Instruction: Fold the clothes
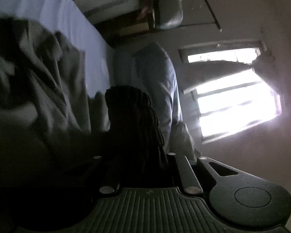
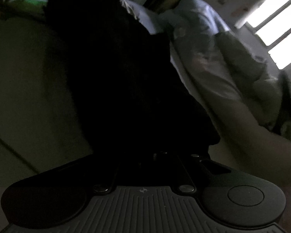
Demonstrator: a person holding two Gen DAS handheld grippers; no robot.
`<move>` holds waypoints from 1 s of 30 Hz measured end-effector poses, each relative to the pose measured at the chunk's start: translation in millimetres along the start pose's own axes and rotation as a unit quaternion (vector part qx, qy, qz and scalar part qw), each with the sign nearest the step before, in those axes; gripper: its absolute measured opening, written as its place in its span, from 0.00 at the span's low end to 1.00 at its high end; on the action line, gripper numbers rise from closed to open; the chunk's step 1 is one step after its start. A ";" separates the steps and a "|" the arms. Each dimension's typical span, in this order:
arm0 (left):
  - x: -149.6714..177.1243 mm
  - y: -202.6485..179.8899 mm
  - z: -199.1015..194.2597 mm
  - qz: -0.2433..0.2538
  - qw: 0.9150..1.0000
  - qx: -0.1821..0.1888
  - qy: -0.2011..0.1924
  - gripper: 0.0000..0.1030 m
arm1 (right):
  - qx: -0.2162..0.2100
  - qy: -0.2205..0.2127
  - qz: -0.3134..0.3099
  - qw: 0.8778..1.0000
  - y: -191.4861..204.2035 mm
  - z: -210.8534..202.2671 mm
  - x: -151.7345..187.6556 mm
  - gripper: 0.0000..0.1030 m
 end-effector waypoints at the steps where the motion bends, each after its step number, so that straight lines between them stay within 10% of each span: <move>1: -6.0 -1.0 -6.0 -0.003 1.000 0.002 -0.004 0.12 | 0.003 0.000 0.013 1.000 11.6 -10.4 1.4 0.07; 12: -63.8 -36.7 -86.1 0.072 0.997 -0.007 -0.040 0.13 | 0.055 0.006 0.080 0.995 127.6 -60.4 -1.6 0.06; 24: -69.5 35.1 -141.8 0.100 0.989 -0.107 -0.014 0.13 | 0.047 0.054 0.117 0.991 191.6 -67.2 11.0 0.13; 30: -53.3 70.7 -150.4 0.133 0.981 -0.142 0.001 0.14 | 0.000 0.056 0.192 0.980 186.6 -118.6 3.8 0.56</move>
Point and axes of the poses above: each gripper's, at about its wrist camera, not at the fingertips, and z roughly the way its jaws point, y to its left, x to its underside, the point moved 10 cm from there along z, roughly the way its jaws point, and after that the axes turned 8 degrees about x, right-handed, at the moved point
